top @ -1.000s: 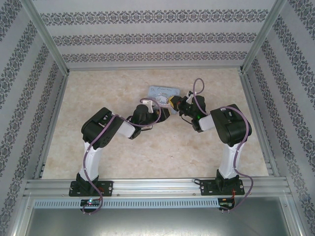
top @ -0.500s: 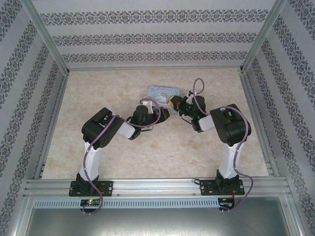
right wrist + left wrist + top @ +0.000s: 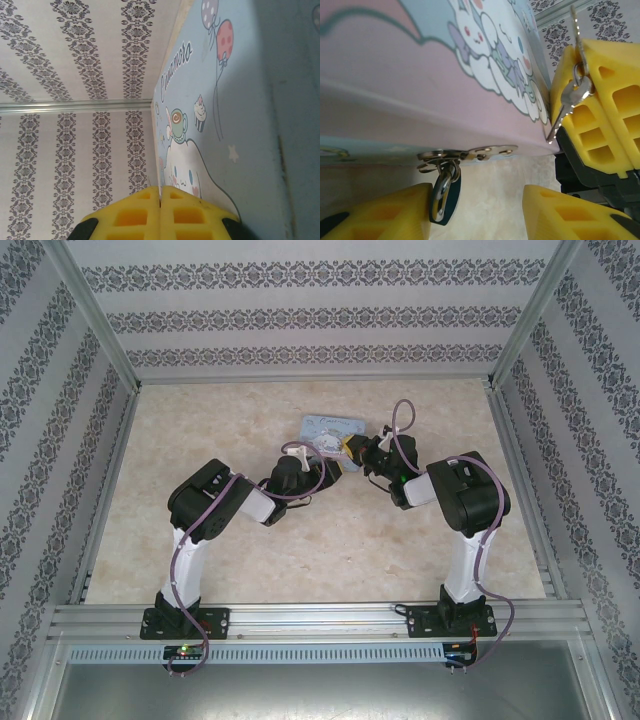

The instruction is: Unlock a padlock with a key

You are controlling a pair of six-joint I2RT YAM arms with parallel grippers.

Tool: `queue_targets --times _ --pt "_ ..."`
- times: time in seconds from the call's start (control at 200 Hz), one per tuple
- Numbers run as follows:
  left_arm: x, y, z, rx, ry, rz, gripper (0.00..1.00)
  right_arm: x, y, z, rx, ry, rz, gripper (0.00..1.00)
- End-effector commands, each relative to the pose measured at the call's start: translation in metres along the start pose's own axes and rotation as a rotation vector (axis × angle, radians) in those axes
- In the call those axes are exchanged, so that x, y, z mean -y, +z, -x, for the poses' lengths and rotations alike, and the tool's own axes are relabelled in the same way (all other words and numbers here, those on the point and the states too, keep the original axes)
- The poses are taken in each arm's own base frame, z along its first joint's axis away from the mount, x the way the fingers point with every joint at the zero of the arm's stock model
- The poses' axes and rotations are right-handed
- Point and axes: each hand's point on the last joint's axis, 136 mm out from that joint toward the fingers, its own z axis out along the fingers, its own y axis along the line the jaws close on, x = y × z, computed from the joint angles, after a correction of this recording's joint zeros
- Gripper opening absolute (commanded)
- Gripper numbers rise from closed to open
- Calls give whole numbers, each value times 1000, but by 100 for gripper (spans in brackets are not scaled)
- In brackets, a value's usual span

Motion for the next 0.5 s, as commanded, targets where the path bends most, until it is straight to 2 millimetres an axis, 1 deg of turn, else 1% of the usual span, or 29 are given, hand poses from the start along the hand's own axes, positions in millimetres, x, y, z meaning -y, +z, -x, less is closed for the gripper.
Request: queue_targets --times 0.0,0.2,0.285,0.41,0.495 --pt "-13 6 -9 -18 -12 50 50 22 -2 2 19 29 -43 0" --pt "-20 6 -12 -39 -3 90 42 23 -2 2 21 34 -44 0" --pt "-23 6 -13 -49 5 110 41 23 -2 2 22 35 -44 0" --pt "-28 6 -13 -62 16 152 36 24 -1 1 21 36 -44 0" --pt "-28 7 -13 -67 20 165 31 24 -1 1 20 37 -45 0"
